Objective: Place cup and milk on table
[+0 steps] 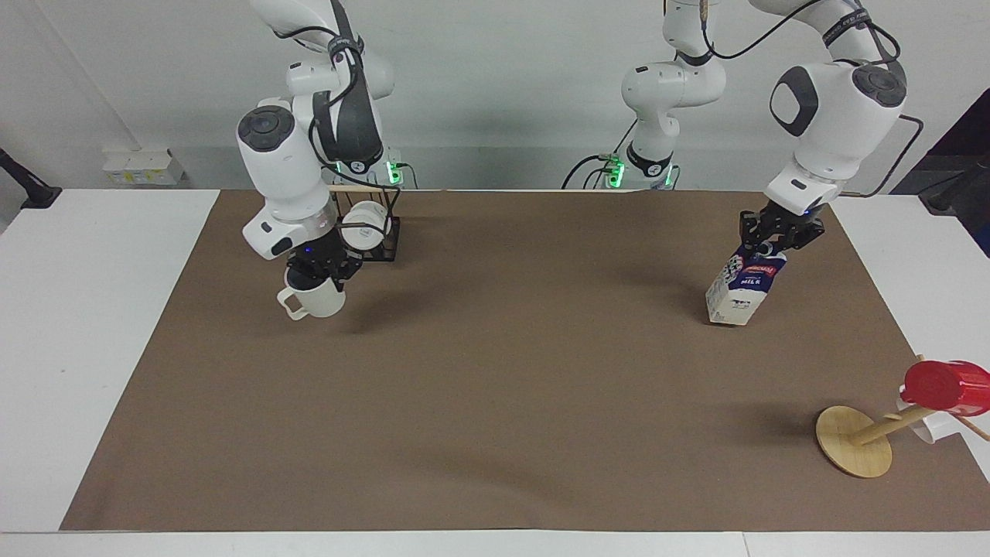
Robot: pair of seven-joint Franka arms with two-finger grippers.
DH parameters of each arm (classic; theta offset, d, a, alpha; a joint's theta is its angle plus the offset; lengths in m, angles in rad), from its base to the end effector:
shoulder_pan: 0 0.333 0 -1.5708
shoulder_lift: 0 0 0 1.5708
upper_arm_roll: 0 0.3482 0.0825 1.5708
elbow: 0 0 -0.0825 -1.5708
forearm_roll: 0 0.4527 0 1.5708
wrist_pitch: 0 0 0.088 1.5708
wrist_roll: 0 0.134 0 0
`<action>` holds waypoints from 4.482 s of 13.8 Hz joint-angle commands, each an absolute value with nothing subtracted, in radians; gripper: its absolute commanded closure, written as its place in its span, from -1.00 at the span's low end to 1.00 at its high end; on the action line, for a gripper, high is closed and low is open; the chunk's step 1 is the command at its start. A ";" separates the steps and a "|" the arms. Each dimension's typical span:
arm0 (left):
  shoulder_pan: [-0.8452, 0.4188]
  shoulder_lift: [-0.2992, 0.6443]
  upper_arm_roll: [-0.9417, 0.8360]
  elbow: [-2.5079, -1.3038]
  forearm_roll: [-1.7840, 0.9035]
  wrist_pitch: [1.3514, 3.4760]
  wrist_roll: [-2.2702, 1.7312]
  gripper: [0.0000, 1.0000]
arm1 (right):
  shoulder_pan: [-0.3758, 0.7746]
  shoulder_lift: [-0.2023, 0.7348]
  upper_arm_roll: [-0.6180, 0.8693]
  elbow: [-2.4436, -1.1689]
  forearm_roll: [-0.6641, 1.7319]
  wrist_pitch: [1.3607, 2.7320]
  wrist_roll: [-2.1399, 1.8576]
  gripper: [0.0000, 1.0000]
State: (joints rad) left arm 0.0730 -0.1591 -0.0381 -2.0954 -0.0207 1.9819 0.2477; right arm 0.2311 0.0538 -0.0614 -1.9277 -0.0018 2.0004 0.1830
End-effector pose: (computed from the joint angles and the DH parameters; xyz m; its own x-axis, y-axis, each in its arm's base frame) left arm 0.5724 0.0176 0.4752 0.9781 -0.2029 0.0473 -0.2032 -0.9791 0.0017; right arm 0.6304 0.1083 0.4389 0.9997 -0.0124 0.0196 -0.0125 -0.9999 0.0014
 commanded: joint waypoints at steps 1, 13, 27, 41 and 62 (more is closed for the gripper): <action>0.080 -0.123 -0.038 -2.019 -0.023 1.934 0.224 0.25 | 0.319 0.086 -0.063 -1.875 -0.006 1.986 0.293 1.00; 0.064 -0.095 -0.051 -1.898 -0.023 1.848 0.118 0.25 | 0.653 0.336 -0.060 -1.770 0.008 2.206 0.686 1.00; -0.066 -0.106 -0.074 -1.847 -0.023 1.735 -0.198 0.25 | 0.698 0.408 -0.051 -1.784 -0.005 2.335 0.672 1.00; -0.175 -0.117 -0.104 -1.853 -0.095 1.727 -0.452 0.25 | 0.562 0.138 -0.063 -1.792 0.000 2.094 0.646 -1.00; -0.534 0.037 -0.103 -1.939 0.040 2.062 -0.827 0.25 | 0.107 -0.112 -0.067 -1.773 0.014 1.707 0.100 -1.00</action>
